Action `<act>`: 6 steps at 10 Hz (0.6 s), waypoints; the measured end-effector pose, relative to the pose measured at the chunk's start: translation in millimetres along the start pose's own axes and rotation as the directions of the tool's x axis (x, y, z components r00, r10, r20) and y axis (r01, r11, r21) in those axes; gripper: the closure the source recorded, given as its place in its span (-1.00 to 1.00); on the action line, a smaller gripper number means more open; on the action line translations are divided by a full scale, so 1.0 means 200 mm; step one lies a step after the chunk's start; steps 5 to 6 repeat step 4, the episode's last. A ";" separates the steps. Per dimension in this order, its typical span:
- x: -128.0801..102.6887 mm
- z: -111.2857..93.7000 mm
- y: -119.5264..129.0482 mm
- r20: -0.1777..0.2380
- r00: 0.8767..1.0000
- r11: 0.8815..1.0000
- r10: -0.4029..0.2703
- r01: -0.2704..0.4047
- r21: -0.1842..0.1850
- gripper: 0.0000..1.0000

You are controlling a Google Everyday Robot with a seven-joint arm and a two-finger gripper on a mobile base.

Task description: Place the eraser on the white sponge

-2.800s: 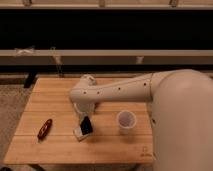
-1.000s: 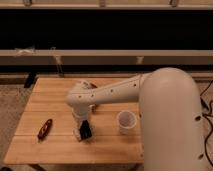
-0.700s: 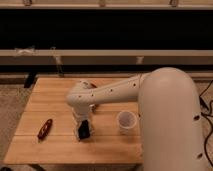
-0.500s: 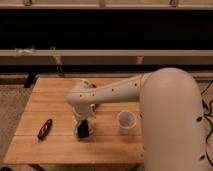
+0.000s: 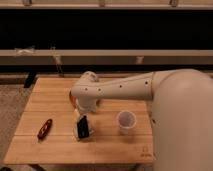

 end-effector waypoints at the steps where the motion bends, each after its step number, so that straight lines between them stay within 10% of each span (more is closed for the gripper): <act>1: 0.03 -0.04 0.03 -0.025 1.000 1.000 0.005 -0.005 0.005 -0.60; 6: 0.03 -0.04 0.02 -0.025 1.000 1.000 0.003 -0.003 0.006 -0.60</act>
